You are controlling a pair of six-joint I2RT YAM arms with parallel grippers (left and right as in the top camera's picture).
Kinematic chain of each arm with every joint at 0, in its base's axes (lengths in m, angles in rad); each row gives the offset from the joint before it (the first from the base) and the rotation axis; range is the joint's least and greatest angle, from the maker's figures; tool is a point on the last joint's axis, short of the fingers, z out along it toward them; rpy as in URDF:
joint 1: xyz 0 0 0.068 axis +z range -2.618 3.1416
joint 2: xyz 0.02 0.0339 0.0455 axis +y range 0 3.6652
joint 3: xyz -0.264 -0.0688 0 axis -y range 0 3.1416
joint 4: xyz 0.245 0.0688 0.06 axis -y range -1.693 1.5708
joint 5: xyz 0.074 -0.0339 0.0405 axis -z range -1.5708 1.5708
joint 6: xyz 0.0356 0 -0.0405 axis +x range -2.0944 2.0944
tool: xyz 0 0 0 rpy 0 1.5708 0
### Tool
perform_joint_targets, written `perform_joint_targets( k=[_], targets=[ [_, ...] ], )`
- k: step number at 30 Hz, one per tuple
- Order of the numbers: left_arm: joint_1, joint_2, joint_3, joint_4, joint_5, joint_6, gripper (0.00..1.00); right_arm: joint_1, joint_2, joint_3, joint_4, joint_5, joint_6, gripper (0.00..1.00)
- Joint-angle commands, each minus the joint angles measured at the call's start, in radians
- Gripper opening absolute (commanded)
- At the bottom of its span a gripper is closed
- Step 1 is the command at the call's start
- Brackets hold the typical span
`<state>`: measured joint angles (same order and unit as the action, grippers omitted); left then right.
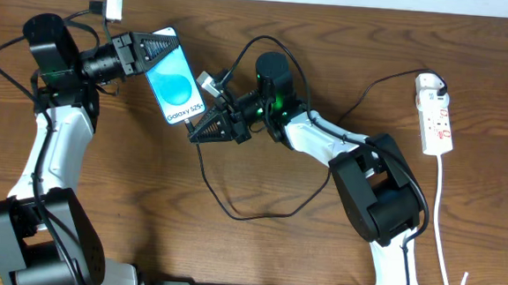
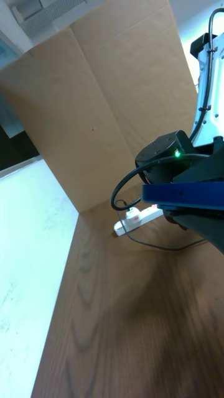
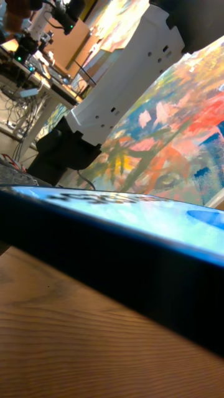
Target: Plug charger to phone and switch on socket
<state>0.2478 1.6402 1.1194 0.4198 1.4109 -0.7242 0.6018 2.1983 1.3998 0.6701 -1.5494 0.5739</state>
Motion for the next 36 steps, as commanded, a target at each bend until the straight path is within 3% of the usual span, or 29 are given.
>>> perform_joint_targets(
  k=[1, 12, 36],
  targets=[
    [-0.012, -0.019, -0.002, 0.001, 0.045, 0.013, 0.07, -0.010, -0.003, 0.013, 0.004, 0.002, 0.005, 0.01],
    [-0.012, -0.019, -0.002, 0.002, 0.055, 0.014, 0.07, -0.014, -0.003, 0.013, 0.083, 0.049, 0.166, 0.01],
    [-0.011, -0.019, -0.001, 0.002, 0.010, 0.013, 0.07, -0.017, -0.003, 0.013, 0.082, 0.065, 0.172, 0.01]
  ],
)
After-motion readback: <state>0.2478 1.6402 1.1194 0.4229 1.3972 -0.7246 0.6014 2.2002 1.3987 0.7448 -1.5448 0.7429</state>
